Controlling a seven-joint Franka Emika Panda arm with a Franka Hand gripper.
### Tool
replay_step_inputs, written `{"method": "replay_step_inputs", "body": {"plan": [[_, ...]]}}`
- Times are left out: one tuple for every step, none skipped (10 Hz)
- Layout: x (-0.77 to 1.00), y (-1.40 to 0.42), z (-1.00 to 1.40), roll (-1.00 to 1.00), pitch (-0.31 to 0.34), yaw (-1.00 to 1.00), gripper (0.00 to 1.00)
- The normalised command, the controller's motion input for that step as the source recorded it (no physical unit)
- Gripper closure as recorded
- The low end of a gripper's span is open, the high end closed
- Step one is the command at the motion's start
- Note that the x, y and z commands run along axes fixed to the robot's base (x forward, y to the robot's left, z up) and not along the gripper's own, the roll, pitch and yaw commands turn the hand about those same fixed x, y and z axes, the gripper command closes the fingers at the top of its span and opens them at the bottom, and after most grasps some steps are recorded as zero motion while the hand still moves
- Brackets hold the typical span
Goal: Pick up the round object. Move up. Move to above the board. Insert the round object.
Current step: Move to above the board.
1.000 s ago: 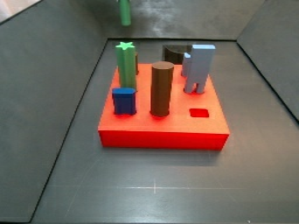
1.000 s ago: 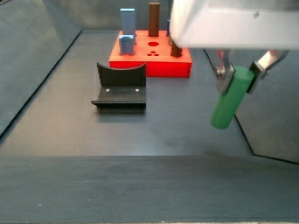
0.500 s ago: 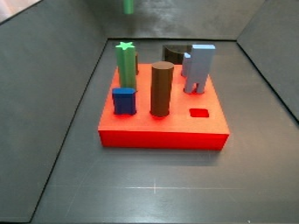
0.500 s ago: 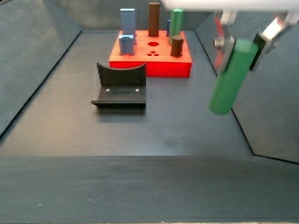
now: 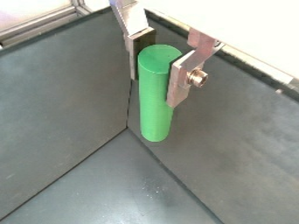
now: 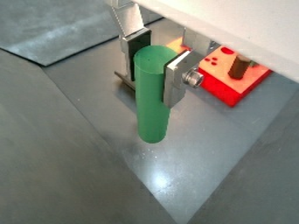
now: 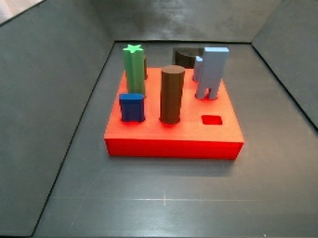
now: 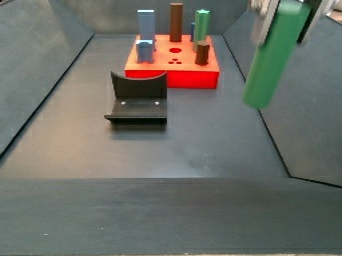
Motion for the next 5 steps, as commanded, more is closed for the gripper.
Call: {"method": "replay_step_inputs", "body": {"plan": [[0.03,0.01,1.0,0.07,0.112,0.02,1.0],[0.02,0.0,0.98,0.07,0.108,0.02,1.0],[0.01,0.0,0.79,0.06,0.101,0.02,1.0],[0.01,-0.01,0.65,0.06,0.102,0.02,1.0],[0.0,-0.01,0.46,0.07,0.103,0.02,1.0]]}}
